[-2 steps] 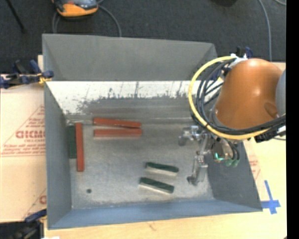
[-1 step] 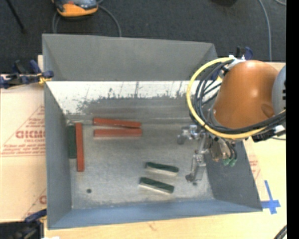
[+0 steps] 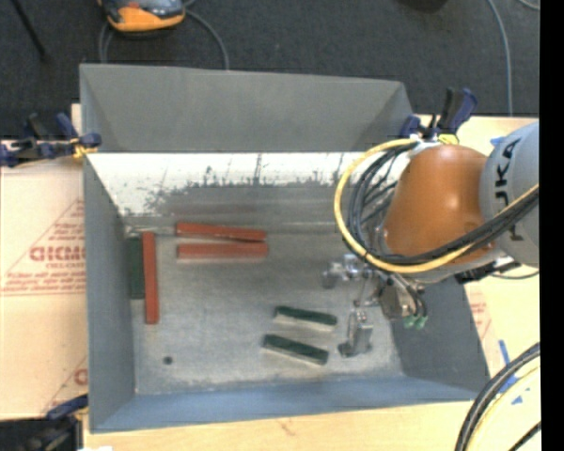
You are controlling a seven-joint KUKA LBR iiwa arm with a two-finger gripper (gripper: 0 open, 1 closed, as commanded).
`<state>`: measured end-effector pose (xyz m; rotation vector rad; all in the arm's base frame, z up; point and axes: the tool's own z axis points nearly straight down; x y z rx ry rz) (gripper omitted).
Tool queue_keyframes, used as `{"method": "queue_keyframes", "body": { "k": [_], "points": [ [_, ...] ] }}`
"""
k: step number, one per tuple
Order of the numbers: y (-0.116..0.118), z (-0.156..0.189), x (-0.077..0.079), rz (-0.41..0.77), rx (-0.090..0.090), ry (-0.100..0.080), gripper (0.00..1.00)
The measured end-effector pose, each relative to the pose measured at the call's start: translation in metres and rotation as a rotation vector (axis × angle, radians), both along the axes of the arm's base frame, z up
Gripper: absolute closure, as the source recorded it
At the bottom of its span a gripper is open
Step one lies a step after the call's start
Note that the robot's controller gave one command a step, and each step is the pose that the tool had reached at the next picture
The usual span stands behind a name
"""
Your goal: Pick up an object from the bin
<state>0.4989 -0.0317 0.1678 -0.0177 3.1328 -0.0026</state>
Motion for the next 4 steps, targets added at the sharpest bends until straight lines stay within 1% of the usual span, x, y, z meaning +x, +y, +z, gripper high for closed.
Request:
{"method": "queue_keyframes", "body": {
  "k": [1,2,3,4],
  "points": [
    [0.015,-0.044,0.01,0.076,-0.001,0.004,0.0],
    [0.012,-0.098,0.003,-0.063,0.002,0.006,1.0],
    [0.012,-0.098,0.003,-0.062,0.002,0.006,1.0],
    [0.019,-0.04,0.003,-0.046,0.003,0.012,1.0]
  ]
}}
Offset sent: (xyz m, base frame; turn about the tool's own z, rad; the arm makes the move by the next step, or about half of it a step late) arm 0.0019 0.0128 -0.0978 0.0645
